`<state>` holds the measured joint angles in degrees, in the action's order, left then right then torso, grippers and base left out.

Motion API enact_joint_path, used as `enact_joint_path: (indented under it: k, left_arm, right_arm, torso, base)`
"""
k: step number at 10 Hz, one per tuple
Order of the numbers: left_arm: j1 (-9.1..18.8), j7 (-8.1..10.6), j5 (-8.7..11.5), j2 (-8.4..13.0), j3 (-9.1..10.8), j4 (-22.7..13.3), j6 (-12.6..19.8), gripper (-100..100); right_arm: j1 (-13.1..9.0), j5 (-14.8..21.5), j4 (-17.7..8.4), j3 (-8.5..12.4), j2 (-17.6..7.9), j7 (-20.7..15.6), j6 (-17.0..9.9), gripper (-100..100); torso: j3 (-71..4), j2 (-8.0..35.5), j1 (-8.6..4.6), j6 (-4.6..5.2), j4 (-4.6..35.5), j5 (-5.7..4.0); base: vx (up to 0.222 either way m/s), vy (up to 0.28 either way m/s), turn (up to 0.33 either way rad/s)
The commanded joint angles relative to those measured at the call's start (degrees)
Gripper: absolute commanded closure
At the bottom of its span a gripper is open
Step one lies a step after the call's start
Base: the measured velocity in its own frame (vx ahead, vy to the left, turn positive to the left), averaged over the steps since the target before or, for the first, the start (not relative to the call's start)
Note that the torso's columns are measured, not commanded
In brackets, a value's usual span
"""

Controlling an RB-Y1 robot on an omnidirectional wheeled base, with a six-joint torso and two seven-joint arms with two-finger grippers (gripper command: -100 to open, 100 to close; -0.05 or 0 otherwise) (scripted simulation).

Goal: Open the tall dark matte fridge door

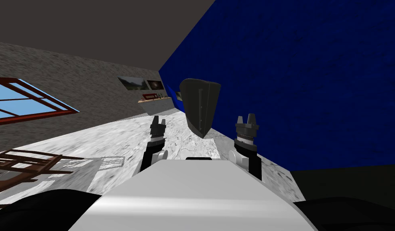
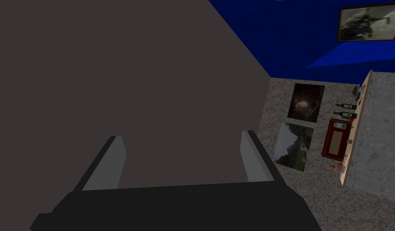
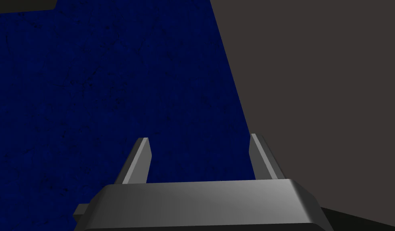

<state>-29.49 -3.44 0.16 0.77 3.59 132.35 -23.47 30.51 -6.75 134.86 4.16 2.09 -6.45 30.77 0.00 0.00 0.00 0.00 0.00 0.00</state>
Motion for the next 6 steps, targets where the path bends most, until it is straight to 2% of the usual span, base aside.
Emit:
enact_joint_path:
  k: [1, 6]
  left_arm:
    - [0.00, 0.00, 0.00, 0.00, 0.00, 0.00, 0.00, 0]
    - [0.00, 0.00, 0.00, 0.00, 0.00, 0.01, 0.00, 0]
  right_arm:
    - [0.00, 0.00, 0.00, 0.00, 0.00, 0.00, 0.00, 0]
    - [0.00, 0.00, 0.01, 0.00, 0.00, 0.00, 0.00, 0]
  torso:
    - [-4.67, 2.32, 0.00, 0.00, 2.35, 0.00]
    - [-45.36, 22.69, 0.00, 0.00, 22.68, 0.00]
  base:
    - [0.000, 0.000, 0.000]
    - [0.000, 0.000, 0.000]
